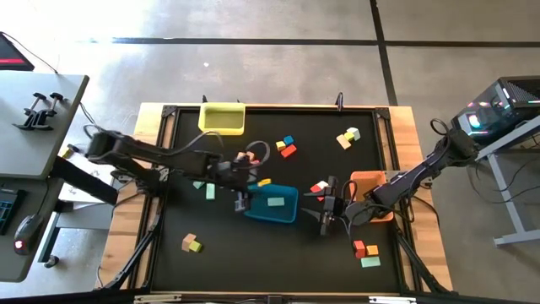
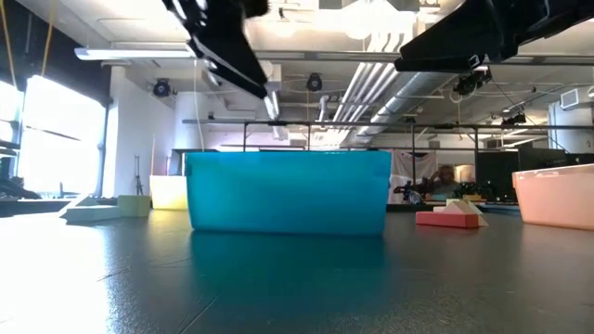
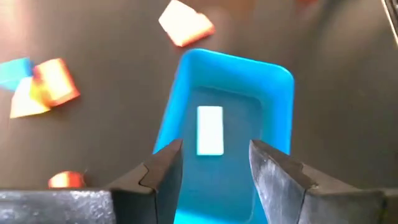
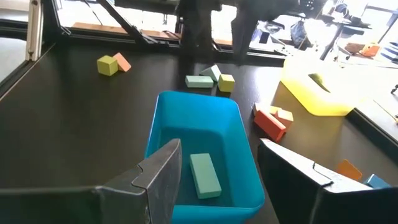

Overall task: Sort blocks by size
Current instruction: Put the light blue triangular block into the yellow bin

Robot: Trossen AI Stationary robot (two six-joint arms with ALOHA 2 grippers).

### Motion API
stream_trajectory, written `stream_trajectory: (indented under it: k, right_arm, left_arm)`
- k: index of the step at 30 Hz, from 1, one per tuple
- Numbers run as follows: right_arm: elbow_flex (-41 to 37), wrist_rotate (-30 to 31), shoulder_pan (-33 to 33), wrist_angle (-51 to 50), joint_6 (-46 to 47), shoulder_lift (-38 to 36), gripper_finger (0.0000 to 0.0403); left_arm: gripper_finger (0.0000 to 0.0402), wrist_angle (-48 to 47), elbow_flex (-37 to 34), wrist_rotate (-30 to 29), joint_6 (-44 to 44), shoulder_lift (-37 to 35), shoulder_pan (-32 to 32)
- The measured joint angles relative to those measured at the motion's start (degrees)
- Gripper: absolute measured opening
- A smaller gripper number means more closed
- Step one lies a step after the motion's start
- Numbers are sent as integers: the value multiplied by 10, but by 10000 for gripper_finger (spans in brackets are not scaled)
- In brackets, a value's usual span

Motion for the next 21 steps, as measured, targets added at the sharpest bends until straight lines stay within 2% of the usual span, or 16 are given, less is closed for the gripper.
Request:
stream_trajectory:
  k: [7, 14, 21]
  right_arm:
    - [0, 0, 0, 0, 0, 0, 208]
    - [0, 0, 0, 0, 0, 0, 208]
    - [0, 0, 0, 0, 0, 0, 208]
  left_arm:
    - [167, 99, -122, -118, -51, -91, -20]
    - [167, 215, -236, -169, -89, -142, -35]
    - [167, 245, -301, -219, -106, -188, -34]
